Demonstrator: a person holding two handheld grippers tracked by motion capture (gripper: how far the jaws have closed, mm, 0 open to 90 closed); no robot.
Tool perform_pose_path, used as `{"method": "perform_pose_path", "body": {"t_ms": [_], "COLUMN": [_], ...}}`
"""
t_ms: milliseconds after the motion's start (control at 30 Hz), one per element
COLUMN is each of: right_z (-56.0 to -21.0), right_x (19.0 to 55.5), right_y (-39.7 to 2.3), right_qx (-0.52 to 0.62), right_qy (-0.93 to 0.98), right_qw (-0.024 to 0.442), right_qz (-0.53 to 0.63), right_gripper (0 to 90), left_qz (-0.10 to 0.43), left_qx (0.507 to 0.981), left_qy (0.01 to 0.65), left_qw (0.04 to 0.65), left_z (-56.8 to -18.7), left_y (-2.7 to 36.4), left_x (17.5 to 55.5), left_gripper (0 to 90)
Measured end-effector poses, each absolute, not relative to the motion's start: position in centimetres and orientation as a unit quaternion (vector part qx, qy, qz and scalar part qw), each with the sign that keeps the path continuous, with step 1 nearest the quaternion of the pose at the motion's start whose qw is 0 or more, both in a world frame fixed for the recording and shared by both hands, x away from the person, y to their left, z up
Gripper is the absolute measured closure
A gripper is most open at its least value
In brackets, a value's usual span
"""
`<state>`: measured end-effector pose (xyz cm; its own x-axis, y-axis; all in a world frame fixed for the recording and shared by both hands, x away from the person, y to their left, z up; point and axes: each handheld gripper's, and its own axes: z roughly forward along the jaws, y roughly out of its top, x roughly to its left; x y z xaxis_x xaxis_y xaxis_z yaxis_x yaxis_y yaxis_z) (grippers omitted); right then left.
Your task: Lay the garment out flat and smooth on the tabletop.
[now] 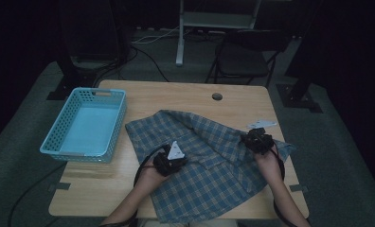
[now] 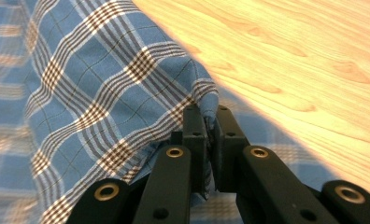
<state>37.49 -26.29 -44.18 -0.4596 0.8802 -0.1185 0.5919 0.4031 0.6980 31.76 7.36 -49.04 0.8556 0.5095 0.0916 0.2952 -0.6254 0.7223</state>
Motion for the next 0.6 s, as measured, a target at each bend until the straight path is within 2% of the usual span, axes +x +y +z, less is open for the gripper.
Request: {"method": "perform_pose_path", "body": {"t_ms": [267, 600], "right_z": [-43.0, -42.1], "right_x": [39.0, 41.2], "right_y": [-27.9, -29.9], "right_qx": [0.476, 0.491], "right_qy": [0.798, 0.795], "right_qw": [0.247, 0.265], "right_qz": [0.276, 0.238], "right_gripper": [85.7, 85.5], "left_qz": [0.121, 0.123], "left_qx": [0.898, 0.898], "left_qy": [0.211, 0.215], "left_qw": [0.366, 0.364], "left_z": [-48.9, -48.9], "left_y": [9.6, 10.7], "left_x": [29.6, 27.7], "left_gripper": [84.6, 83.6]}}
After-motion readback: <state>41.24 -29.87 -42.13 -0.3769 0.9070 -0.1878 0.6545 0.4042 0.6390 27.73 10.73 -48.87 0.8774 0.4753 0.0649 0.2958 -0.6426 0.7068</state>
